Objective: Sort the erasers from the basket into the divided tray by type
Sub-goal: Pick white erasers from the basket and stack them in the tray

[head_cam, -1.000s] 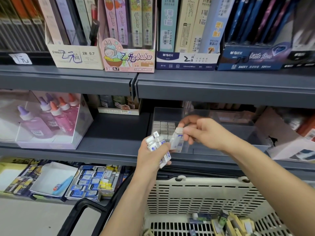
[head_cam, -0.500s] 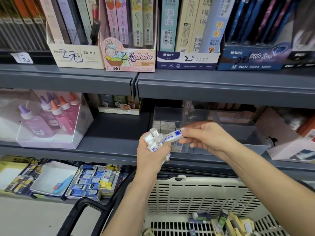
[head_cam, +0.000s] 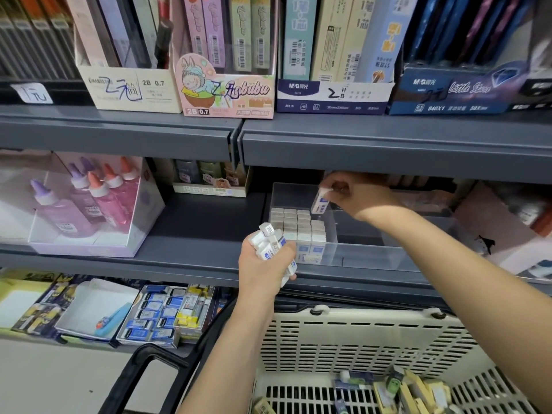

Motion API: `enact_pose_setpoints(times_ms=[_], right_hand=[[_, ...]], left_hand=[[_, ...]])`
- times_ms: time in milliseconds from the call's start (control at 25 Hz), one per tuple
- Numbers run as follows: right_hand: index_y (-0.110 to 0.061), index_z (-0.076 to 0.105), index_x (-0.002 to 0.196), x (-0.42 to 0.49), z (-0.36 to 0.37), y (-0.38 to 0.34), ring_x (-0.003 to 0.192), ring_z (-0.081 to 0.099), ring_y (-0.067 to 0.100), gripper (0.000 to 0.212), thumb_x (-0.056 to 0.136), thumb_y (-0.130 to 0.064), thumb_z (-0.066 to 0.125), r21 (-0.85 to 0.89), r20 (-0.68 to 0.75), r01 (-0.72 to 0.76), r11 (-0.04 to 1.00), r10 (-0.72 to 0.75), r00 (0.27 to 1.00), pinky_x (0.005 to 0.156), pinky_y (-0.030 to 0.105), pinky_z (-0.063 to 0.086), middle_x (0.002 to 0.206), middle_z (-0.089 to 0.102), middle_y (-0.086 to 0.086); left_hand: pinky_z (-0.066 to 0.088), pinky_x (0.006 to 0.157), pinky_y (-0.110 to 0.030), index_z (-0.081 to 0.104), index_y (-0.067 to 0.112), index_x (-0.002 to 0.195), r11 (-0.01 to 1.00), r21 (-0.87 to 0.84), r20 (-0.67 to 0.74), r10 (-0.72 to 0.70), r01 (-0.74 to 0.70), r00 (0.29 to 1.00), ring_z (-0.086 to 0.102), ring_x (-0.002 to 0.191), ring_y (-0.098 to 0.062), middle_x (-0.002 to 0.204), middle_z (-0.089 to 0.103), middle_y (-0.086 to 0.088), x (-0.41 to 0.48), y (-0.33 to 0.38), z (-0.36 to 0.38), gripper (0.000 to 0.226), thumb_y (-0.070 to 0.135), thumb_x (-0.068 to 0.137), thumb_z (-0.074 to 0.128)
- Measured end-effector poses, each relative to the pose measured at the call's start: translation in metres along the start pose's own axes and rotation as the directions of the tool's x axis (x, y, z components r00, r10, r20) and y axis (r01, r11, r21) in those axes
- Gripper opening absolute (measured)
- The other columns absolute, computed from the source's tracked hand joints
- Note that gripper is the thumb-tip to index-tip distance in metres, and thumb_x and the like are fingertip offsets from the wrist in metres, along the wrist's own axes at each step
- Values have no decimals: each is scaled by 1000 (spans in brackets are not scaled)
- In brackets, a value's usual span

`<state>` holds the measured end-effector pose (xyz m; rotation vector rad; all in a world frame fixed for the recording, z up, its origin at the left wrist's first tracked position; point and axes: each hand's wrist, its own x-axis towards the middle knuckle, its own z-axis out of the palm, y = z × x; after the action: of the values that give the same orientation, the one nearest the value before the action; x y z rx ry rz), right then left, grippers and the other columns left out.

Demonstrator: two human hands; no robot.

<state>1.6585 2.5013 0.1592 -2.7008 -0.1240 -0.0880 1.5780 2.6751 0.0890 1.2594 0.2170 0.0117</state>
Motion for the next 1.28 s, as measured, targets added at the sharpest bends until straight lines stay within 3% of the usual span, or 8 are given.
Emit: enact_pose_setpoints(times_ms=[280, 440, 760, 800, 880, 1000, 1160, 1280], right_hand=[[-41, 56, 95, 4, -5, -3, 91, 60, 19, 12, 92, -31, 49, -85, -38, 9, 996, -12, 999, 80, 32, 51, 109, 64, -8], [-40, 58, 86, 3, 8, -2, 92, 58, 15, 13, 88, -28, 54, -75, 36, -14, 997, 17, 999, 77, 26, 45, 108, 64, -10], [-28, 68, 101, -4, 25, -8, 110, 55, 25, 29, 91, -15, 44, -231, 120, 32, 972, -5, 993, 95, 34, 42, 119, 64, -4], [-27, 68, 100, -8, 24, -10, 106, 58, 24, 25, 91, -17, 46, -201, 84, 47, 978, -31, 996, 93, 33, 44, 115, 66, -4], [-23, 70, 92, -22, 20, -17, 90, 63, 18, 15, 89, -26, 55, 58, 34, 75, 996, -77, 996, 84, 30, 48, 97, 70, -6], [-31, 69, 80, -46, 16, -31, 59, 59, 0, 10, 86, -31, 61, 428, 197, 80, 900, -180, 964, 62, 19, 51, 71, 69, -15], [-22, 67, 83, -54, 18, -31, 50, 57, -2, 8, 85, -14, 65, 567, 250, -15, 824, -154, 956, 51, 9, 44, 59, 66, -11], [-17, 62, 87, -55, 14, -26, 49, 57, -2, 5, 85, -13, 64, 659, 205, -90, 747, -63, 977, 46, 10, 41, 56, 68, -6]], left_hand=[[48, 49, -22, 53, 21, 98, 1000, 12, 9, -10, 10, 1000, 63, 60, -9, 79, 66, -5, 3, -3, -2, 28, 8, 79, 69], [48, 49, -22, 53, 20, 99, 1000, 11, 23, -15, 14, 1000, 63, 59, -8, 77, 66, -4, 4, -4, -2, 28, 8, 79, 69], [50, 50, -23, 54, 21, 102, 997, -16, 131, -74, 77, 989, 66, 62, -9, 73, 70, 5, 1, -4, 0, 36, 16, 75, 77], [49, 50, -23, 54, 22, 102, 996, -18, 140, -85, 89, 987, 67, 62, -9, 71, 70, 7, 0, -4, 0, 36, 17, 74, 77], [49, 49, -24, 55, 23, 103, 995, -19, 152, -97, 101, 984, 67, 63, -9, 70, 70, 9, 1, -5, 0, 36, 18, 75, 77], [49, 48, -24, 55, 22, 104, 989, -67, 180, -120, 134, 976, 66, 62, -9, 73, 71, 7, 1, -5, 0, 36, 22, 75, 77], [49, 48, -25, 58, 20, 105, 977, -103, 237, -156, 184, 959, 67, 67, -12, 81, 73, 0, -1, -3, -1, 56, 38, 56, 79], [49, 50, -25, 59, 19, 108, 978, -110, 257, -144, 177, 956, 70, 78, -17, 94, 74, -5, -1, -5, -1, 47, 30, 67, 80]])
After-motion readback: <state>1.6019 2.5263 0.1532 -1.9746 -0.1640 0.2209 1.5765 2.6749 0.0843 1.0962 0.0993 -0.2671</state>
